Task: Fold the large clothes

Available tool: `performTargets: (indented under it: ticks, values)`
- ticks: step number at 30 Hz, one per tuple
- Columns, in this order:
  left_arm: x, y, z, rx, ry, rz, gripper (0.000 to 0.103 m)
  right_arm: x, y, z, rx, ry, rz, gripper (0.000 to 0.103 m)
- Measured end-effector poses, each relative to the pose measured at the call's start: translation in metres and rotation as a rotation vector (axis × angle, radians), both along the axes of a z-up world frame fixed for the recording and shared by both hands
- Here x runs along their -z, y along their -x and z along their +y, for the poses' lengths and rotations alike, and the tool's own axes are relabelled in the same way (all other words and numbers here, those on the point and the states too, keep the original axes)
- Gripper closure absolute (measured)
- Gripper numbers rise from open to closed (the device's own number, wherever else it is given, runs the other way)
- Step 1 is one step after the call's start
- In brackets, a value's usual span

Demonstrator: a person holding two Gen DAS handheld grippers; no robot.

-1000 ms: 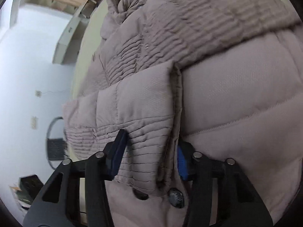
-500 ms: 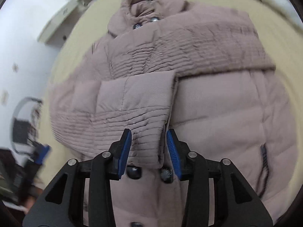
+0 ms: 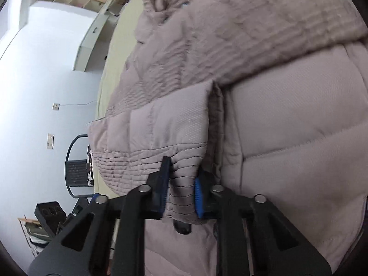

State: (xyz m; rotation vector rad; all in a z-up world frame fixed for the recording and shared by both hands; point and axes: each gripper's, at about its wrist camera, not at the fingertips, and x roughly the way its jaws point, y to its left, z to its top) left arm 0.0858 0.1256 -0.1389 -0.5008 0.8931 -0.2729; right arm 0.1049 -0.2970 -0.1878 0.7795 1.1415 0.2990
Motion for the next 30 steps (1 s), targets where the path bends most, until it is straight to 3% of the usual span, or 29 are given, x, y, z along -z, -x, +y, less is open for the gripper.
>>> performTargets:
  ticks: [3,9,11,13,16,22,25,27,30]
  values:
    - [-0.001,-0.007,0.005,-0.025,-0.011,-0.001,0.036,-0.047,0.001,0.011,-0.031,0.009,-0.102,0.092]
    - [-0.018,-0.037,0.008,-0.094,-0.026,-0.051,0.036,-0.181,-0.031,0.005,-0.031,0.009,-0.374,0.092]
    - [-0.025,-0.053,0.008,-0.112,-0.031,-0.078,0.036,-0.210,-0.048,-0.002,-0.005,0.057,-0.431,0.092]
    - [-0.031,-0.072,0.004,-0.125,-0.050,-0.093,0.036,-0.219,-0.053,-0.034,0.041,0.085,-0.433,0.093]
    - [-0.032,-0.101,-0.006,-0.112,-0.090,-0.106,0.036,-0.194,-0.059,-0.083,0.131,0.136,-0.378,0.093]
    - [-0.009,-0.151,-0.044,-0.030,-0.188,-0.075,0.039,-0.071,-0.039,-0.188,0.369,0.122,-0.149,0.092]
    - [0.010,-0.173,-0.071,0.030,-0.251,-0.039,0.042,-0.022,-0.033,-0.205,0.407,0.070,-0.115,0.092]
    - [0.030,-0.193,-0.085,0.052,-0.309,0.008,0.042,-0.011,-0.035,-0.207,0.409,0.068,-0.135,0.092]
    - [0.053,-0.200,-0.089,0.068,-0.334,0.043,0.041,-0.014,-0.035,-0.210,0.410,0.044,-0.151,0.091]
